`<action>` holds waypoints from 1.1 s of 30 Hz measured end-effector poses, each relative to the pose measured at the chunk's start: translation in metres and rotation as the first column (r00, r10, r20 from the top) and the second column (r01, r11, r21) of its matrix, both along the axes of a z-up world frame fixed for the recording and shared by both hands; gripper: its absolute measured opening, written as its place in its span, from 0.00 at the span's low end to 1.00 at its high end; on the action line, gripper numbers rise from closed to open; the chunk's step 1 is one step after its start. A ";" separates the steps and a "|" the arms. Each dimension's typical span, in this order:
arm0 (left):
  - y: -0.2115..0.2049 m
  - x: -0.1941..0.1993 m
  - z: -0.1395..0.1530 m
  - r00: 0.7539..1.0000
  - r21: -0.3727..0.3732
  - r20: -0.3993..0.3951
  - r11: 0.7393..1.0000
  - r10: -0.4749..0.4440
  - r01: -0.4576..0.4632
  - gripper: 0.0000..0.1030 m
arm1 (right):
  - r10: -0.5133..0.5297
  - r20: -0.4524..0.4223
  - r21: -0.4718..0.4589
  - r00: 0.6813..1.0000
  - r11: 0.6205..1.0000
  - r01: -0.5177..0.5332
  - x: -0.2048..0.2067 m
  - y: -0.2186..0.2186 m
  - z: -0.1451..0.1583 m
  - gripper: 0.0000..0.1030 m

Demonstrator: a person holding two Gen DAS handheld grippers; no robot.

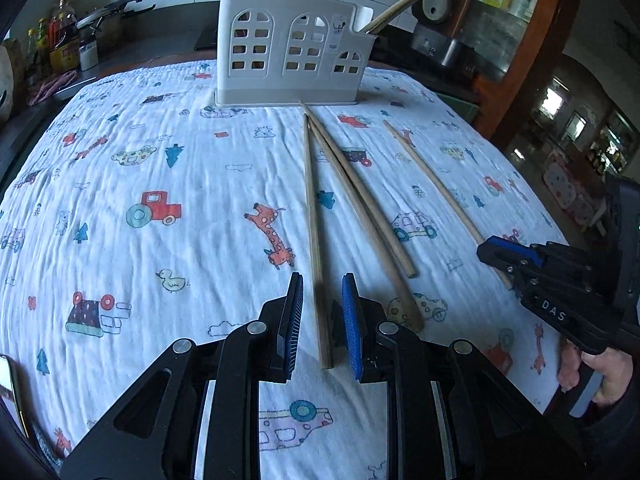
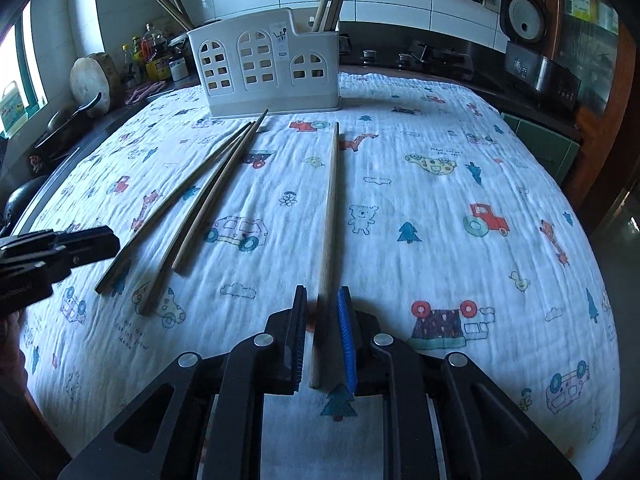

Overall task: Organize utensils
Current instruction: 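Close the left tool on a wooden chopstick while the right tool grasps another chopstick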

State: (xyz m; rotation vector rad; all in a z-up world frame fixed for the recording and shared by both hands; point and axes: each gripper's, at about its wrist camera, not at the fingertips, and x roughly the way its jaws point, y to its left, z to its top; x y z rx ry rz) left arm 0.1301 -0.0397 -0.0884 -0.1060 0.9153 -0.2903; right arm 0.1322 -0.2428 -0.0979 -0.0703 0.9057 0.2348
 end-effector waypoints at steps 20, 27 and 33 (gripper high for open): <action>-0.003 0.002 0.013 0.999 0.065 0.030 0.998 0.019 -0.021 0.06 | 0.008 0.121 0.029 0.993 1.000 -0.011 -0.012 -0.005 0.038 0.07; 0.014 -0.005 0.057 0.994 0.004 0.109 1.000 0.021 -0.021 0.06 | 0.028 0.243 0.044 0.970 0.998 -0.040 -0.020 -0.003 0.091 0.07; 0.023 -0.007 0.104 0.979 -0.029 0.203 1.000 0.011 -0.006 0.06 | 0.066 0.297 0.073 0.952 0.993 -0.092 -0.013 0.003 0.131 0.07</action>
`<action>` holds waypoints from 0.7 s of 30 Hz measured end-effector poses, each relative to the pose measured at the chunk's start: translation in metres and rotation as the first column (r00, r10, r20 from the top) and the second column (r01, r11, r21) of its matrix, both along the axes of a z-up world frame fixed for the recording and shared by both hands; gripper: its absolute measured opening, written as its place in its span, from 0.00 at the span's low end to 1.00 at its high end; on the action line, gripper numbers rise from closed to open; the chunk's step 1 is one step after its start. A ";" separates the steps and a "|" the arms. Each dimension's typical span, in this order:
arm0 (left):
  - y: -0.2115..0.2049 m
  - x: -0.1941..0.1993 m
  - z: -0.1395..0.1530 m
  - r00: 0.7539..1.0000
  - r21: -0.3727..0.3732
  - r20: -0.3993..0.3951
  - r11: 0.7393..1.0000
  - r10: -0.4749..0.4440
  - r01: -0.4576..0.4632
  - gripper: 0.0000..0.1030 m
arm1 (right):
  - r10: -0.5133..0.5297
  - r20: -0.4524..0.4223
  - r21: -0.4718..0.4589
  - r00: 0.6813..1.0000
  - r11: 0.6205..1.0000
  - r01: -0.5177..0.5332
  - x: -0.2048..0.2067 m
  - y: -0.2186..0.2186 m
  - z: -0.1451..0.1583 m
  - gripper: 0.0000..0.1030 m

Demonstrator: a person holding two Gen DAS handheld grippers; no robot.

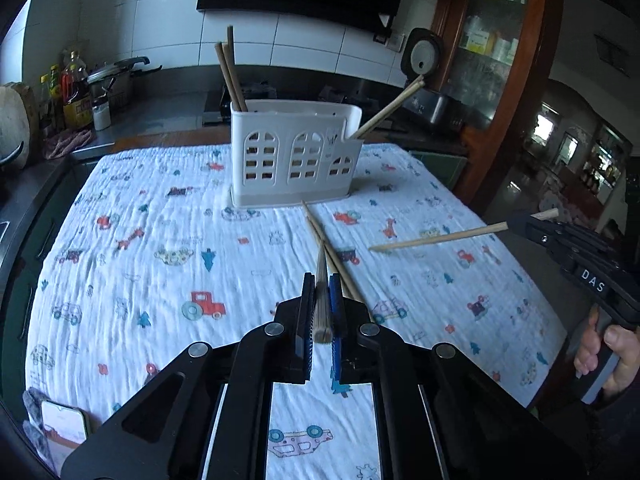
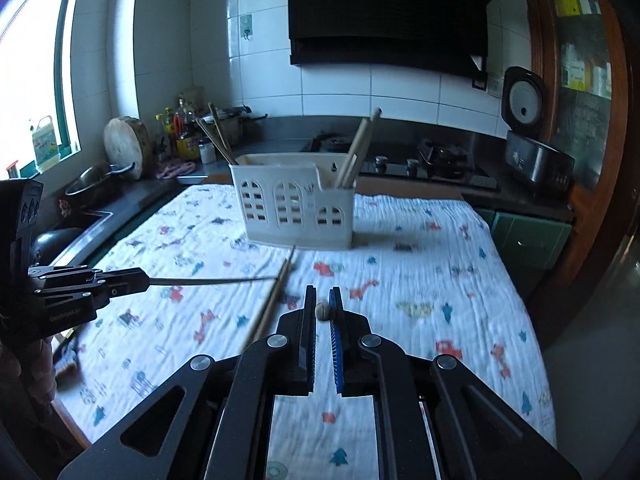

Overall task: Organize utensils
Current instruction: 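Close the left tool on a wooden chopstick while the right tool grasps another chopstick, then carry the left tool's chopstick into the holder while the right tool inserts its chopstick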

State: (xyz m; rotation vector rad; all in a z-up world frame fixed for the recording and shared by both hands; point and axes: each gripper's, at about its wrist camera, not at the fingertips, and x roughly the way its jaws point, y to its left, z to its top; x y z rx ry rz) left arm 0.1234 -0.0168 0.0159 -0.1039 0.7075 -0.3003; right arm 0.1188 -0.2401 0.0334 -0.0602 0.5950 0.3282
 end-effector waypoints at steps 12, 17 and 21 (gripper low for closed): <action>-0.007 0.033 0.051 0.997 0.058 0.066 0.997 -0.047 0.044 0.06 | 0.104 0.026 -0.037 0.994 0.994 -0.103 0.039 0.019 0.064 0.06; -0.006 0.050 0.077 0.994 0.040 0.090 0.997 -0.068 0.065 0.06 | 0.134 0.028 -0.034 0.991 0.991 -0.133 0.063 0.025 0.096 0.06; -0.005 0.064 0.113 0.986 0.053 0.155 0.997 -0.061 0.054 0.06 | 0.142 0.032 -0.026 0.989 0.990 -0.141 0.085 0.027 0.121 0.06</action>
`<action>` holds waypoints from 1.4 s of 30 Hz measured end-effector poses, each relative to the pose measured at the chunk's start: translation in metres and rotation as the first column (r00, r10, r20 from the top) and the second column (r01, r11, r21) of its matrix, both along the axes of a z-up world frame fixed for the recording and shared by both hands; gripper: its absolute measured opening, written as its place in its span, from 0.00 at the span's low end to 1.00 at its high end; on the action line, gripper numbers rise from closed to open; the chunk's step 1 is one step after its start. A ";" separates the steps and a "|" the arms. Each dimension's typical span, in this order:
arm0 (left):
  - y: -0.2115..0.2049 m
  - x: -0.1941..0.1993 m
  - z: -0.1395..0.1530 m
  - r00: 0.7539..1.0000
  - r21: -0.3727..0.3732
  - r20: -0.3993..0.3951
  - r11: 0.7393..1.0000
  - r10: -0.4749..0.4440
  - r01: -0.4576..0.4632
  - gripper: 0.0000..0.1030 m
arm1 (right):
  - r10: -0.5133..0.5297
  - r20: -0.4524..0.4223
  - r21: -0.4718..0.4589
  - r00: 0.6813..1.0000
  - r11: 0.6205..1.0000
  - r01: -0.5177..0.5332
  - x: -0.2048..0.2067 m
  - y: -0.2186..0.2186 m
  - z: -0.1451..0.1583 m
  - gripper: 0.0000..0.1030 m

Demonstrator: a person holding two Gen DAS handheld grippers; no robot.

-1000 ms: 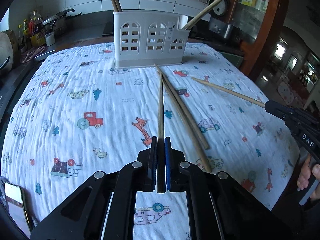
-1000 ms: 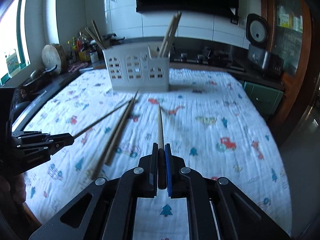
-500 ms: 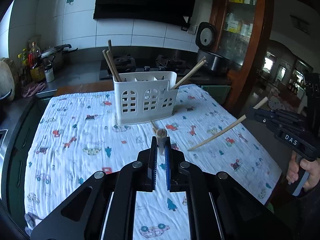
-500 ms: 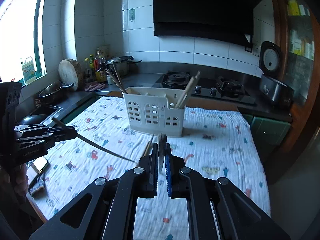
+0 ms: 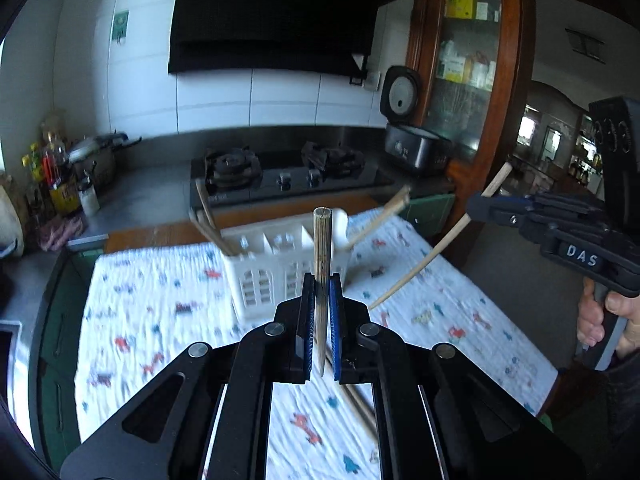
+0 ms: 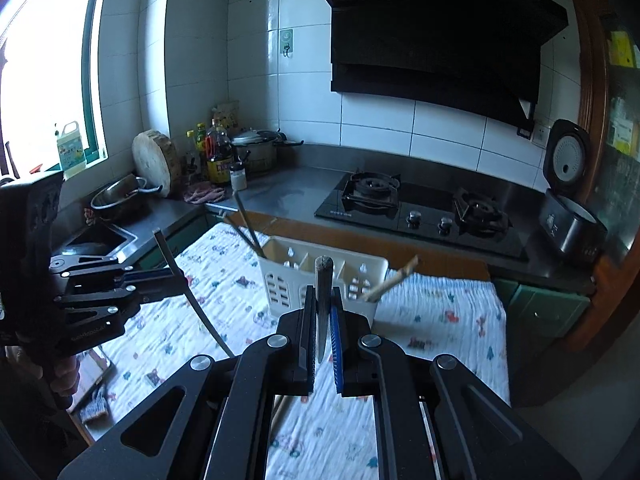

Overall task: Organize utensils
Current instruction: 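Carry the left tool's chopstick into the holder while the right tool inserts its chopstick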

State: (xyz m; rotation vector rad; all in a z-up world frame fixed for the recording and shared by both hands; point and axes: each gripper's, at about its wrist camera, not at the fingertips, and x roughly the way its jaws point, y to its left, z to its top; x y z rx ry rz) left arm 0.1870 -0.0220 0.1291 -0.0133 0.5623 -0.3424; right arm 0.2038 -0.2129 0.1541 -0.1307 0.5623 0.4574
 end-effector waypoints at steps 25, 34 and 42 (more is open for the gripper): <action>0.015 0.125 0.029 0.976 -0.022 0.094 0.980 0.198 -0.197 0.06 | -0.066 -0.009 0.005 0.998 0.998 0.066 0.116 0.017 0.005 0.06; 0.015 0.130 -0.010 0.983 -0.009 0.027 0.983 0.182 -0.181 0.06 | -0.074 -0.076 -0.032 0.994 0.997 0.072 0.132 0.028 -0.030 0.07; 0.009 0.119 -0.023 0.984 0.009 0.016 0.984 0.176 -0.176 0.06 | -0.085 -0.109 -0.039 0.990 0.996 0.081 0.138 0.028 -0.046 0.07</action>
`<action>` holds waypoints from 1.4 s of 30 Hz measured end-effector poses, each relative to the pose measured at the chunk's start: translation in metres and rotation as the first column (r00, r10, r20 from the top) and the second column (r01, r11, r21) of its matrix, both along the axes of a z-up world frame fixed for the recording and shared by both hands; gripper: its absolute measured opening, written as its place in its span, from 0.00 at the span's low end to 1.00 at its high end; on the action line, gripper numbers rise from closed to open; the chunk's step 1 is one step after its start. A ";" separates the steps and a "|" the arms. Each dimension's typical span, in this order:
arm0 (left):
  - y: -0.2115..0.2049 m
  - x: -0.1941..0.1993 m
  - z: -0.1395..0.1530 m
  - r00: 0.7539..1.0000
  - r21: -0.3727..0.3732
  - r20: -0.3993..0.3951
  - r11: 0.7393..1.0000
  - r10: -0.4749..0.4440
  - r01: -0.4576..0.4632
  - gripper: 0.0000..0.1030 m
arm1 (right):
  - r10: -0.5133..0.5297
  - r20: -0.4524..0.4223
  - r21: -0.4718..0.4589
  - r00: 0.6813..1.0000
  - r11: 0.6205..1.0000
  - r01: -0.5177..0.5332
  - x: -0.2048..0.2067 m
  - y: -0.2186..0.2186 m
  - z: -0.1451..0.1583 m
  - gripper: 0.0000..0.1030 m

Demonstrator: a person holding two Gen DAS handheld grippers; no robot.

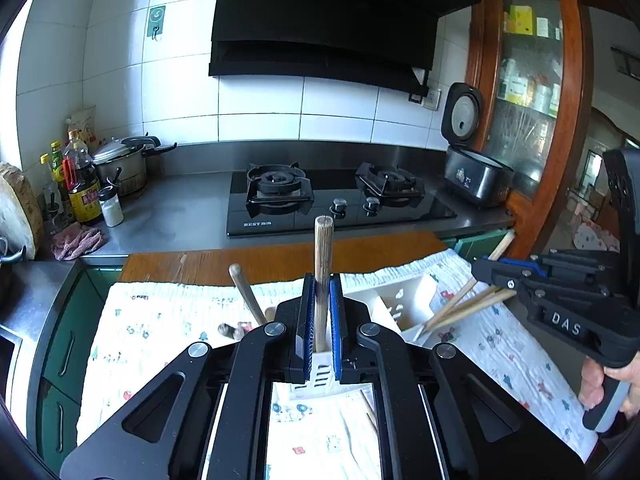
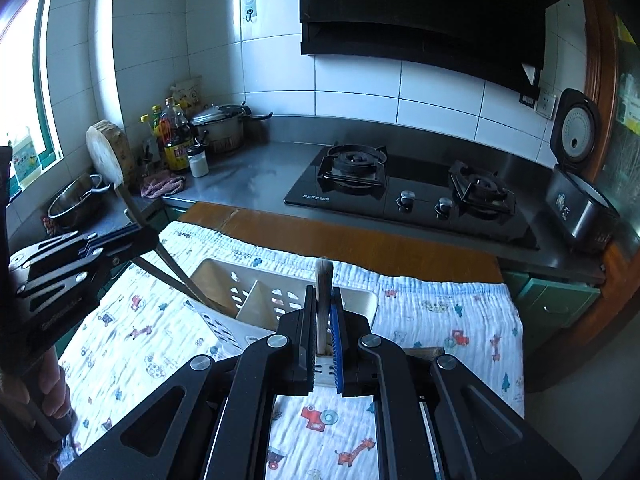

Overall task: Organize utensils
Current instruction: 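Carry the left tool's chopstick into the holder while the right tool inserts its chopstick, then open the left tool over the holder while the right tool opens and withdraws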

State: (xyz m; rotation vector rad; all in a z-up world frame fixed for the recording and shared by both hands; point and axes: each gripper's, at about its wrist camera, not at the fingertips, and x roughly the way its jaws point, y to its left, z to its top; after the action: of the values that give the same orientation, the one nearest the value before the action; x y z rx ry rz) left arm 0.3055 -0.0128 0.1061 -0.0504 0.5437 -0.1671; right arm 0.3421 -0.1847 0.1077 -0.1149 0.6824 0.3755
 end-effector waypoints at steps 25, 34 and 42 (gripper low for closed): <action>-0.002 -0.115 0.013 0.992 0.073 0.111 0.995 0.060 -0.068 0.30 | -0.005 0.054 0.047 0.999 0.999 0.003 -0.117 -0.015 -0.014 0.27; 0.011 -0.158 -0.012 0.991 0.069 0.085 0.992 0.100 -0.106 0.56 | -0.011 -0.048 0.054 0.999 0.998 0.013 -0.160 -0.004 -0.090 0.27; 0.029 -0.188 -0.050 0.989 0.051 0.027 0.988 0.147 -0.148 0.60 | -0.041 -0.150 0.065 0.988 0.997 0.051 -0.177 -0.005 -0.151 0.24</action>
State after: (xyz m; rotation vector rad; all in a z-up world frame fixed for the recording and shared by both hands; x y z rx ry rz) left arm 0.1178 0.0166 0.0559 -0.0371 0.5191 -0.0089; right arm 0.1650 -0.1896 -0.0435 -0.0059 0.8167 0.3649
